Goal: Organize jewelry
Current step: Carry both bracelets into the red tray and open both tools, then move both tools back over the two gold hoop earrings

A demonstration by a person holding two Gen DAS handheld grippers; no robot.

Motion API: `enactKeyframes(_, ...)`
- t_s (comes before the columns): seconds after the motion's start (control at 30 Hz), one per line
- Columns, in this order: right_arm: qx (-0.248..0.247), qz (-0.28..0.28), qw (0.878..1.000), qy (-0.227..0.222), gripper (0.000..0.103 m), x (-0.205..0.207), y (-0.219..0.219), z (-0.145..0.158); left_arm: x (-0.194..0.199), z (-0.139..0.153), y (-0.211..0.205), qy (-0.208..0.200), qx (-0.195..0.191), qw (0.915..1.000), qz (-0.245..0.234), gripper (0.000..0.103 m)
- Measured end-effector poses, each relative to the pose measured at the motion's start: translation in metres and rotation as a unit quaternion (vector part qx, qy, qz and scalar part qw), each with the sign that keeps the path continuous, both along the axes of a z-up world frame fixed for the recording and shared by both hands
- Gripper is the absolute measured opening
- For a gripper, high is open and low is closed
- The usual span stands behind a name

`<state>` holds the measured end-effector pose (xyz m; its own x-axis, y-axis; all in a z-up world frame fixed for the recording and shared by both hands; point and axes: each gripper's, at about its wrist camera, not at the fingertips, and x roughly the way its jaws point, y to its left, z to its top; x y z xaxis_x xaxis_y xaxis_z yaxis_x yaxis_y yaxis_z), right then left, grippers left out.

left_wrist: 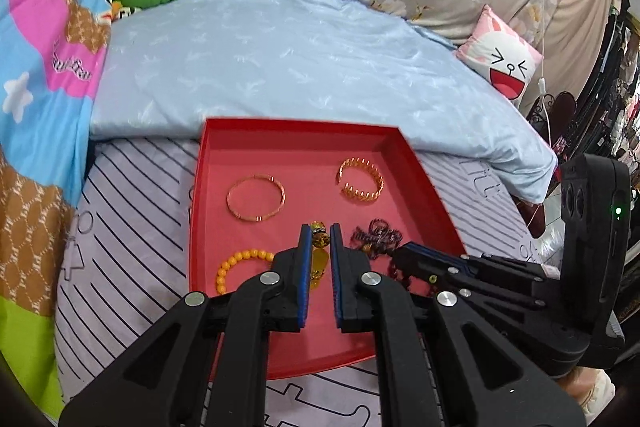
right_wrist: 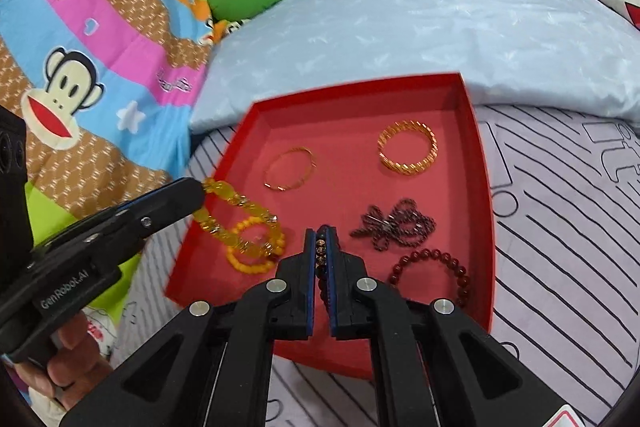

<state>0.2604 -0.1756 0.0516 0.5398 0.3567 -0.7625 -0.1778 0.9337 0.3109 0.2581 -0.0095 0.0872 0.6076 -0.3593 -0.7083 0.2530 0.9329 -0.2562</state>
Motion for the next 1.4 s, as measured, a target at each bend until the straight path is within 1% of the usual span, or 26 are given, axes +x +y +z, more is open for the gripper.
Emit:
enactKeyframes(0.1, -0.023, -0.008, 1.0, 0.003, 0.005, 0.001, -0.002, -0.01, -0.001, -0.015, -0.001, 0.012, 0.007, 0.9999, -0.001, 0.009)
enactKeyframes(0.2, -0.036, -0.01, 0.999, 0.004, 0.005, 0.003, -0.002, -0.016, -0.001, -0.028, -0.003, 0.018, 0.022, 0.9996, 0.001, 0.009)
enactKeyframes(0.3, -0.047, -0.006, 0.999, 0.002, 0.005, 0.004, 0.001, -0.018, 0.001, -0.035, -0.005, 0.018, 0.035, 0.9992, 0.006, 0.009)
enactKeyframes(0.37, -0.059, -0.007, 0.998, -0.009, 0.007, 0.002, 0.004, -0.017, 0.002, -0.037, -0.005, 0.016, 0.041, 0.999, 0.011, 0.009)
enactKeyframes(0.43, -0.066, -0.01, 0.998, -0.016, 0.012, 0.001, 0.005, -0.015, 0.001, -0.038, -0.005, 0.01, 0.054, 0.9983, 0.019, 0.019)
enactKeyframes(0.5, -0.061, -0.013, 0.998, -0.02, 0.02, 0.001, 0.003, -0.012, -0.001, -0.035, -0.004, 0.004, 0.053, 0.9983, 0.022, 0.03)
enactKeyframes(0.57, -0.058, -0.015, 0.998, -0.024, 0.021, -0.001, 0.003, -0.007, -0.003, -0.032, -0.004, -0.004, 0.059, 0.9979, 0.026, 0.033)
enactKeyframes(0.83, -0.067, -0.01, 0.997, -0.046, 0.023, -0.015, 0.01, 0.01, -0.015, -0.021, -0.009, -0.018, 0.075, 0.9966, 0.027, 0.033)
enactKeyframes(1.0, -0.072, -0.011, 0.995, -0.064, 0.023, -0.031, 0.01, 0.024, -0.028, -0.01, -0.009, -0.028, 0.08, 0.996, 0.029, 0.033)
enactKeyframes(1.13, -0.074, -0.013, 0.994, -0.078, 0.024, -0.05, 0.008, 0.034, -0.041, -0.003, -0.007, -0.032, 0.079, 0.9958, 0.033, 0.033)
enactKeyframes(1.2, -0.077, -0.014, 0.993, -0.084, 0.027, -0.061, 0.007, 0.038, -0.048, -0.001, -0.005, -0.032, 0.078, 0.9958, 0.034, 0.033)
enactKeyframes(1.4, -0.086, -0.01, 0.992, -0.091, 0.028, -0.095, 0.009, 0.041, -0.076, -0.001, -0.004, -0.031, 0.078, 0.9959, 0.035, 0.033)
